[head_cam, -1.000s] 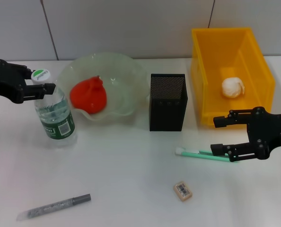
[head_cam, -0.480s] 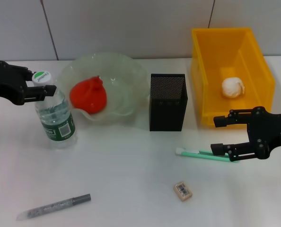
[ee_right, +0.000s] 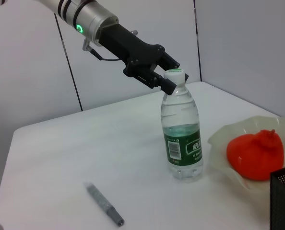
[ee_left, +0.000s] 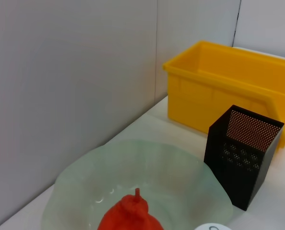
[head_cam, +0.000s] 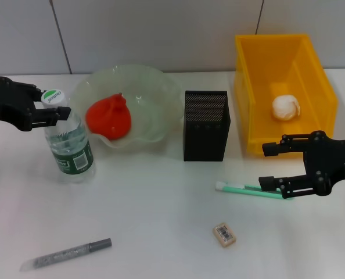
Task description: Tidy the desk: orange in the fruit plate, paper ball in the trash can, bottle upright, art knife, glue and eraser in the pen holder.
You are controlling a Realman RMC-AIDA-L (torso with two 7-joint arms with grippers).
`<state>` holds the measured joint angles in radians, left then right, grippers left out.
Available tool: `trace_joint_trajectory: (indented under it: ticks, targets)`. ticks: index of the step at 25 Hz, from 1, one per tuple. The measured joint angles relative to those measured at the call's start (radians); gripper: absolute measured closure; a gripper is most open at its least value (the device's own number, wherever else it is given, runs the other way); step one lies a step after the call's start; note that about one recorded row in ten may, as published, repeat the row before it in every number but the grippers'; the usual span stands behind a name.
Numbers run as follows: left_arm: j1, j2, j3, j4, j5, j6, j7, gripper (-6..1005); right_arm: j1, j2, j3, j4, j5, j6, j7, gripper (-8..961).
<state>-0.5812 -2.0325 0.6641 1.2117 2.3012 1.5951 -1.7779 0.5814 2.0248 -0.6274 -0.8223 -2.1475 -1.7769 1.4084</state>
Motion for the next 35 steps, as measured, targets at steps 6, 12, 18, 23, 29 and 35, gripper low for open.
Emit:
trace_joint_trajectory:
  ticks: [6,12,18,23,29,35]
  targets:
    - [0.000,-0.003,0.000,0.000,0.000,-0.010,-0.003,545,0.000,-0.001,0.000,-0.001,0.000,-0.002,0.000,181]
    - [0.002,-0.012,0.000,0.002,0.000,-0.024,-0.012,544,0.004,-0.003,0.000,-0.001,0.000,-0.002,0.000,181]
    - [0.005,-0.013,0.000,0.004,0.000,-0.024,-0.016,493,0.007,-0.003,0.000,0.001,0.000,-0.001,0.001,182]
    - [0.005,-0.013,0.000,0.008,0.000,-0.019,-0.024,364,0.007,-0.003,0.000,0.003,0.000,0.001,0.001,182]
    - [0.016,-0.013,-0.007,0.072,-0.034,0.006,-0.062,320,0.008,-0.002,0.000,0.005,0.000,0.010,-0.002,182]
    - [0.042,0.011,-0.012,0.164,-0.197,0.058,-0.145,191,0.010,-0.001,0.000,0.000,0.017,0.014,-0.015,182]
